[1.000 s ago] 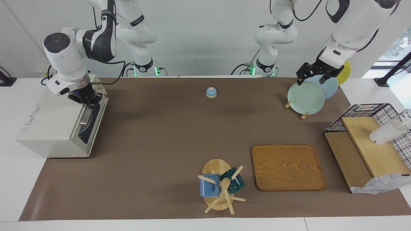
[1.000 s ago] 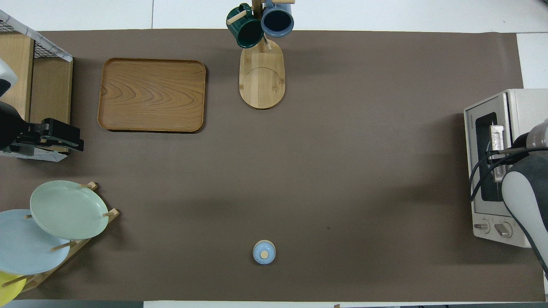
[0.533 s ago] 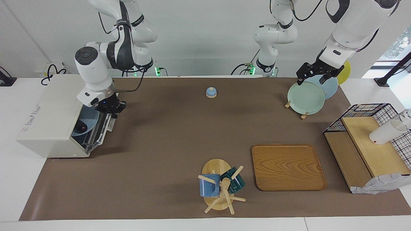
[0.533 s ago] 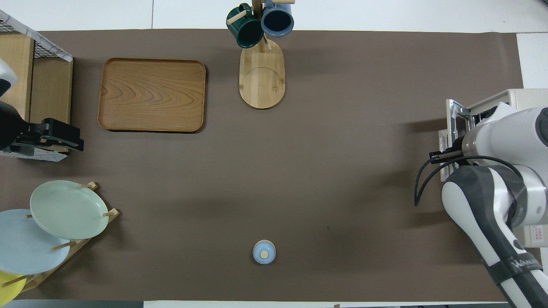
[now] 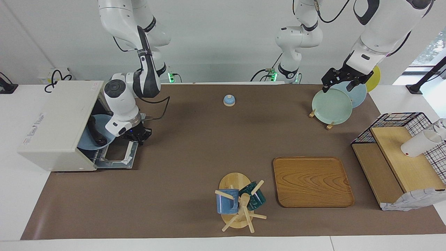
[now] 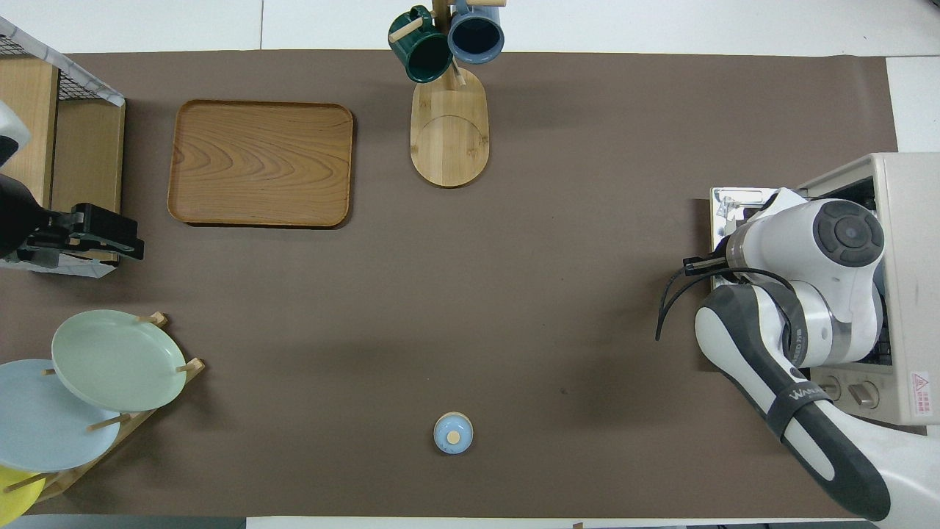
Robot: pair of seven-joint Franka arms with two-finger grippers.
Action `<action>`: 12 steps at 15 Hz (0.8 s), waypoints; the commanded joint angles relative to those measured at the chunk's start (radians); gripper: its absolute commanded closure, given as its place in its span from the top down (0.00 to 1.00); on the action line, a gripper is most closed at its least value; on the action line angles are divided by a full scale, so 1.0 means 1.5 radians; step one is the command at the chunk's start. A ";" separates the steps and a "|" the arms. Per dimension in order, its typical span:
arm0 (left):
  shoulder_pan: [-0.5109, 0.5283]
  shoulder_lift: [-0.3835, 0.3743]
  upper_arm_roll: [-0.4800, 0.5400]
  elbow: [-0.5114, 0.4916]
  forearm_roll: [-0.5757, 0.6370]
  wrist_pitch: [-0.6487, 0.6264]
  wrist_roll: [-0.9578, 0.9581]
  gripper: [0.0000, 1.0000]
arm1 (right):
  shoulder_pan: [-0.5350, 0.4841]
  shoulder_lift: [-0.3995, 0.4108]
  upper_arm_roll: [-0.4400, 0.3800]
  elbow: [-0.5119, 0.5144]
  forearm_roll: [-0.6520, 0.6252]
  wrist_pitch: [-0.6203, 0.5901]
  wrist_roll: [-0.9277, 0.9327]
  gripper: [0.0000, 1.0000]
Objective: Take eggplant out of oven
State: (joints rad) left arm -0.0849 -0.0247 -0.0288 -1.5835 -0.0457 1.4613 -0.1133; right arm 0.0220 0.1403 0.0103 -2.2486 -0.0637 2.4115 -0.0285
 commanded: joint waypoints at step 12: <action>0.003 -0.013 -0.001 -0.013 0.013 0.010 0.005 1.00 | -0.014 -0.085 -0.006 0.123 -0.037 -0.302 0.051 0.42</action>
State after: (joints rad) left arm -0.0849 -0.0247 -0.0288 -1.5835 -0.0457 1.4613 -0.1133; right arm 0.0715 0.0204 -0.0080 -2.0435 -0.0882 1.9576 0.0587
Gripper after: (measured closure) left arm 0.000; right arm 0.590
